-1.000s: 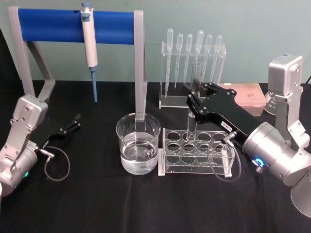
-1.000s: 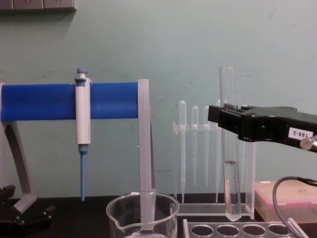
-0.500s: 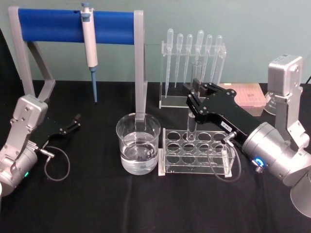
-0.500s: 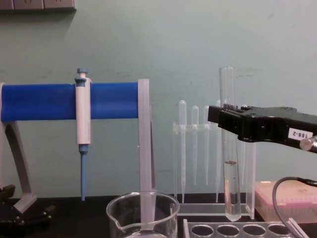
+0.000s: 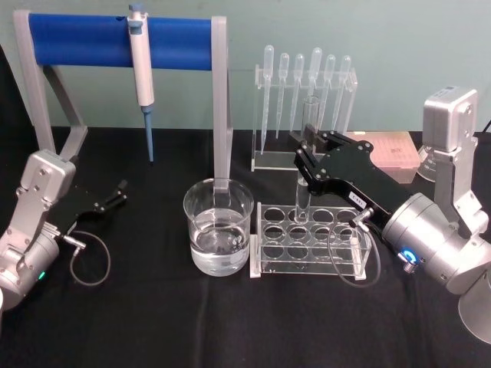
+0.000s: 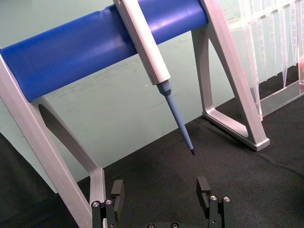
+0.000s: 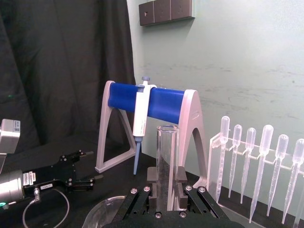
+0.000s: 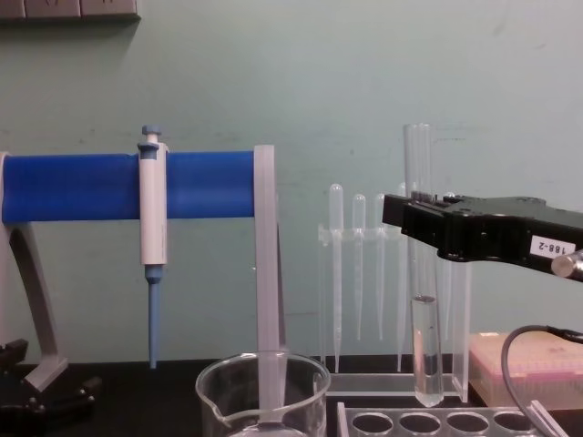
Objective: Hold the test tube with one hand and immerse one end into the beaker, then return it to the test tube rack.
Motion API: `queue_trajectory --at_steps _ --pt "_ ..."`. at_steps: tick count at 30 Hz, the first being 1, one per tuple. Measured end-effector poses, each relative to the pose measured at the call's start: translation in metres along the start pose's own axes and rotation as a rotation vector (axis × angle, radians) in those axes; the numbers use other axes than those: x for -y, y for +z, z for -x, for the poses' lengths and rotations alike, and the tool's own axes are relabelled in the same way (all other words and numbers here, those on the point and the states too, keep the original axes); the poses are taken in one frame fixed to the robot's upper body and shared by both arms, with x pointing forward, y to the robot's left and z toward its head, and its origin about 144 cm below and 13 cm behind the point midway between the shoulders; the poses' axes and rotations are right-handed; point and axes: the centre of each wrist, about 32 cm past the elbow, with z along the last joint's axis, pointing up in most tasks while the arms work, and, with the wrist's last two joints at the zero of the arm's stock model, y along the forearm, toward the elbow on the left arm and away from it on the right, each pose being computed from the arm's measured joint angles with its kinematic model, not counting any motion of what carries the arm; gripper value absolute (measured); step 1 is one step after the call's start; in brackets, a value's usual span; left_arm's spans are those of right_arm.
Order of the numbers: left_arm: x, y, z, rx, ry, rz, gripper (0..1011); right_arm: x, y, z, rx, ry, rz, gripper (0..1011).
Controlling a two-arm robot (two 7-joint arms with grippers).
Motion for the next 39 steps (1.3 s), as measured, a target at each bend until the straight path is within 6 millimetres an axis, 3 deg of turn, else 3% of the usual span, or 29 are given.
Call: queue_trajectory --at_steps 39 --pt "0.0000 0.0000 0.0000 0.000 0.000 0.000 1000 0.0000 0.0000 0.0000 0.000 0.000 0.000 233"
